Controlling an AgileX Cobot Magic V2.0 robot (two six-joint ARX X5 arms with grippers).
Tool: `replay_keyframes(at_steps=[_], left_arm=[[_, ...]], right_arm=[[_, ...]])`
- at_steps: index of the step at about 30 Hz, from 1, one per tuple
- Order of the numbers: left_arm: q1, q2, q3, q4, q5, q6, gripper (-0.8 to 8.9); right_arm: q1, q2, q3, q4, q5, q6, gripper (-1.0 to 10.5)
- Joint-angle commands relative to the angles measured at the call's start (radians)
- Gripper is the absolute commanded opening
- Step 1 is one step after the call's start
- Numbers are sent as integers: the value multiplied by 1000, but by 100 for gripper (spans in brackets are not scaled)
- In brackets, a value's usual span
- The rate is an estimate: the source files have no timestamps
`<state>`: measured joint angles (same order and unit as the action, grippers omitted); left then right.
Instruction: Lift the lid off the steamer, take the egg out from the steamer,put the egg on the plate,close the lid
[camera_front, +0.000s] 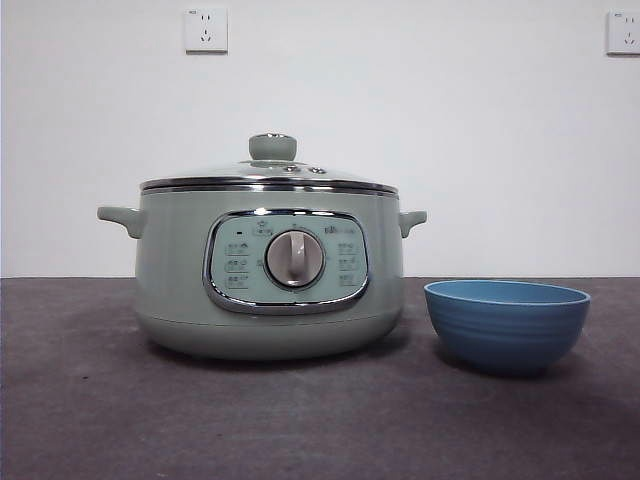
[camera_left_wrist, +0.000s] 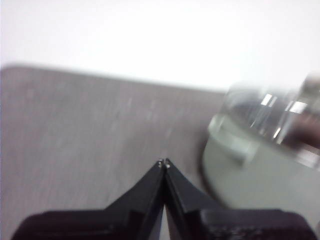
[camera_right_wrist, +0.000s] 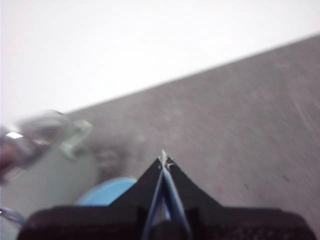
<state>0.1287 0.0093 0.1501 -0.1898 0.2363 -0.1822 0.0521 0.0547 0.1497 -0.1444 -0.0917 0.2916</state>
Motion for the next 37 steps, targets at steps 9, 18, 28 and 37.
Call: replay_keyframes(at_steps=[9,18,28,37], left_arm=[[2,187,300,-166,207,-48,-6],[2,373,460,-269,486,14,-7],[-11,436,565,-385,592,86,-7],[-32,438,578,-380,606,77,352]], right_arm=[[2,327,344,-166,-276,-45,-12],[3,610,712,-519,-557,-242,-12],[9,734,864,-811,-612,-432,-11],[10,735,864,-806,-612,-430,416]])
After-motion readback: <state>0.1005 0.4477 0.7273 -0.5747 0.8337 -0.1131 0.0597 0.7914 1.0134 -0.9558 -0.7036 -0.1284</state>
